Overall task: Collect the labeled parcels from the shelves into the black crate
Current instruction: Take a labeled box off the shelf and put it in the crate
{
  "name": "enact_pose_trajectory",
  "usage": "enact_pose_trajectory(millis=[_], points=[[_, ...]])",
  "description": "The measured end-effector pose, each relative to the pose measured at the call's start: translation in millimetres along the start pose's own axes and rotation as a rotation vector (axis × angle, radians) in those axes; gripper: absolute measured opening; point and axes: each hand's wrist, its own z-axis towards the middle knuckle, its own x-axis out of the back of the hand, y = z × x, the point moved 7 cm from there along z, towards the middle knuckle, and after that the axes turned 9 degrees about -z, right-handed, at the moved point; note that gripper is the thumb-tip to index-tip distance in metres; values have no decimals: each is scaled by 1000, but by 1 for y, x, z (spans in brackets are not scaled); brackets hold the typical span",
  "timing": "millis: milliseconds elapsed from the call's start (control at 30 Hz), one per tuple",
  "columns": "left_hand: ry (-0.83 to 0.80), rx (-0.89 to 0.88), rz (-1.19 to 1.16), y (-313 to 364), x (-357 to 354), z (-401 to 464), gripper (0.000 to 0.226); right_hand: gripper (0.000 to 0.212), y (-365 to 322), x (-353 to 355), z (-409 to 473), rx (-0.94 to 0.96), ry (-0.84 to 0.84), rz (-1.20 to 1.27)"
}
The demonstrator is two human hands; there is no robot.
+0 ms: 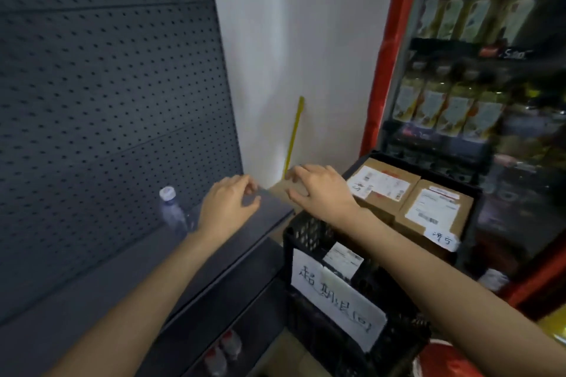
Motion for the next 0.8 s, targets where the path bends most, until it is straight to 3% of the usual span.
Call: enact_pose_trajectory(millis=[467,800], points=[[300,483,360,-36,225,-263,12,20,-305,29,-18,569,-89,363],[408,753,568,3,384,-532,15,22,-586,83,-138,934,-141,599]])
